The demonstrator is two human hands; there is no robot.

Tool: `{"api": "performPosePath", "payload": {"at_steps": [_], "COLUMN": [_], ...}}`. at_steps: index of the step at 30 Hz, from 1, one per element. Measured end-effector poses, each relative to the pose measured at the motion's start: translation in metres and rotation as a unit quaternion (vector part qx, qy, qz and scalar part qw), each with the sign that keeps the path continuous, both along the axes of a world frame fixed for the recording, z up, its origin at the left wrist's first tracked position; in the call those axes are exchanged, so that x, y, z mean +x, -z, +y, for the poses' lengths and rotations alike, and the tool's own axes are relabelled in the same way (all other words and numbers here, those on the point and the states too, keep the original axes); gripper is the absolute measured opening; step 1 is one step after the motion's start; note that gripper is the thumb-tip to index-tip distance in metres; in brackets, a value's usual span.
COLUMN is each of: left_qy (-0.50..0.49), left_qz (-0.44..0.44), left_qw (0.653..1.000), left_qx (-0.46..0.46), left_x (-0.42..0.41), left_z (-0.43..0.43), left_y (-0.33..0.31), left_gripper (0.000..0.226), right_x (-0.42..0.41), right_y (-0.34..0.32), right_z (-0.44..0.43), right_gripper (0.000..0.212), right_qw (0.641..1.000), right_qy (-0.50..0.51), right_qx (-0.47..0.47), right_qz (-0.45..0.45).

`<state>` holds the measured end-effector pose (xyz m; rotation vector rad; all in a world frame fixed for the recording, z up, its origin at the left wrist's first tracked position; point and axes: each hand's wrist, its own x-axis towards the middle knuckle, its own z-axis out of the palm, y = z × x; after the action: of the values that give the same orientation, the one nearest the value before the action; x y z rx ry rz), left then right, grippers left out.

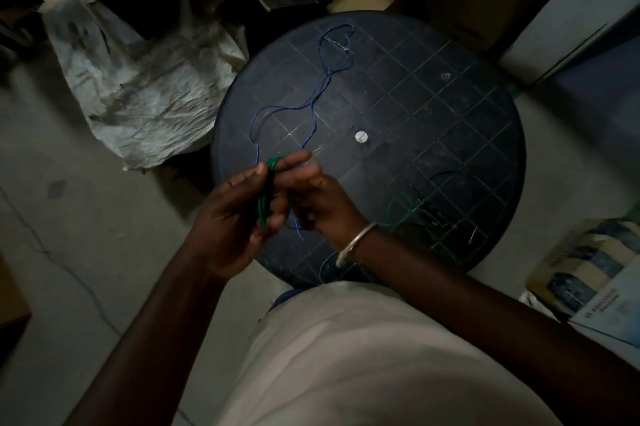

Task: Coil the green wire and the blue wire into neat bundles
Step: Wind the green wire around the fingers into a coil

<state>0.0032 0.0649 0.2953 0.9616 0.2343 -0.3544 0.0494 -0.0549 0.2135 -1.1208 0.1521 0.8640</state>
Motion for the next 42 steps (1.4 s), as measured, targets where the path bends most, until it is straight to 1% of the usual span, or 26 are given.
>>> {"api": "performPosePath", "payload": {"at_steps": [2,3,5,7,8,10,11,12,13,14,15,16,18,20,22,24,26,27,28,31,33,35,37,39,41,42], "left_qy": [-0.027,-0.042,-0.080,-0.120,-0.135,-0.144,-0.127,-0.098,-0.063,-0.035,-0.020,-0.018,-0.030,-0.014,0.045,0.105,0.139,0.145,0.146,0.137,0.118,0.074,0.024,-0.020,-0.058,-0.061], "left_qz": [-0.010,-0.020,-0.046,-0.078,-0.088,-0.097,-0.103,-0.111,-0.114,-0.108,-0.094,-0.080,-0.041,0.018,0.062,0.084,0.073,0.054,0.032,-0.025,-0.054,-0.071,-0.082,-0.088,-0.076,-0.073], "left_qw": [0.999,0.998,0.994,0.981,0.972,0.947,0.922,0.892,0.865,0.856,0.863,0.877,0.915,0.956,0.983,0.989,0.987,0.986,0.987,0.990,0.992,0.995,0.996,0.995,0.989,0.978], "left_qx": [0.033,0.040,0.065,0.131,0.170,0.272,0.350,0.428,0.484,0.504,0.497,0.473,0.401,0.294,0.167,0.068,-0.031,-0.064,-0.066,-0.027,0.001,0.014,0.020,0.037,0.113,0.186], "left_x": [0.007,0.009,0.014,0.016,0.017,0.017,0.016,0.015,0.012,0.009,0.006,0.003,-0.002,-0.007,-0.011,-0.014,-0.019,-0.021,-0.022,-0.018,-0.010,-0.001,0.007,0.013,0.017,0.018], "left_z": [-0.001,0.000,0.006,0.011,0.013,0.016,0.018,0.022,0.026,0.029,0.031,0.032,0.030,0.028,0.030,0.033,0.032,0.031,0.029,0.021,0.017,0.015,0.017,0.020,0.021,0.020], "left_y": [-0.003,-0.003,0.002,0.011,0.014,0.018,0.023,0.027,0.032,0.036,0.038,0.039,0.035,0.027,0.023,0.019,0.013,0.010,0.007,0.001,0.002,0.005,0.010,0.021,0.034,0.040], "left_gripper": [0.043,0.042,0.042,0.039,0.038,0.035,0.033,0.031,0.031,0.031,0.029,0.028,0.035,0.048,0.061,0.069,0.063,0.060,0.059,0.057,0.052,0.049,0.048,0.048,0.049,0.050], "right_x": [-0.009,-0.011,-0.015,-0.022,-0.027,-0.036,-0.039,-0.039,-0.038,-0.035,-0.031,-0.026,-0.013,0.002,0.015,0.025,0.032,0.034,0.034,0.026,0.016,0.005,-0.010,-0.027,-0.039,-0.041], "right_y": [-0.006,-0.010,-0.016,-0.020,-0.021,-0.026,-0.030,-0.034,-0.040,-0.045,-0.051,-0.057,-0.067,-0.069,-0.068,-0.061,-0.051,-0.045,-0.040,-0.025,-0.018,-0.011,-0.004,-0.002,-0.009,-0.016], "right_z": [0.006,0.006,0.003,-0.003,-0.006,-0.013,-0.017,-0.020,-0.022,-0.025,-0.028,-0.032,-0.041,-0.048,-0.049,-0.044,-0.037,-0.033,-0.030,-0.023,-0.021,-0.022,-0.024,-0.028,-0.033,-0.036], "right_gripper": [0.013,0.012,0.019,0.034,0.038,0.035,0.031,0.028,0.027,0.027,0.028,0.029,0.029,0.030,0.033,0.034,0.035,0.035,0.035,0.034,0.030,0.030,0.034,0.038,0.043,0.044], "right_qw": [0.999,1.000,0.994,0.966,0.948,0.915,0.908,0.907,0.911,0.919,0.935,0.954,0.979,0.984,0.986,0.991,0.995,0.997,0.997,0.998,0.997,0.994,0.987,0.968,0.954,0.952], "right_qy": [-0.010,-0.016,-0.052,-0.108,-0.138,-0.188,-0.200,-0.198,-0.190,-0.177,-0.160,-0.137,-0.092,-0.075,-0.068,-0.040,0.002,0.020,0.033,0.049,0.037,0.000,-0.056,-0.118,-0.159,-0.167], "right_qx": [0.017,0.012,-0.041,-0.106,-0.133,-0.164,-0.165,-0.161,-0.151,-0.137,-0.109,-0.068,0.020,0.068,0.082,0.074,0.056,0.049,0.040,-0.012,-0.062,-0.102,-0.133,-0.170,-0.178,-0.170], "right_qz": [0.025,0.009,-0.087,-0.208,-0.255,-0.317,-0.329,-0.334,-0.334,-0.323,-0.297,-0.259,-0.181,-0.144,-0.130,-0.109,-0.078,-0.063,-0.051,-0.043,-0.032,-0.034,-0.075,-0.143,-0.184,-0.190]}}
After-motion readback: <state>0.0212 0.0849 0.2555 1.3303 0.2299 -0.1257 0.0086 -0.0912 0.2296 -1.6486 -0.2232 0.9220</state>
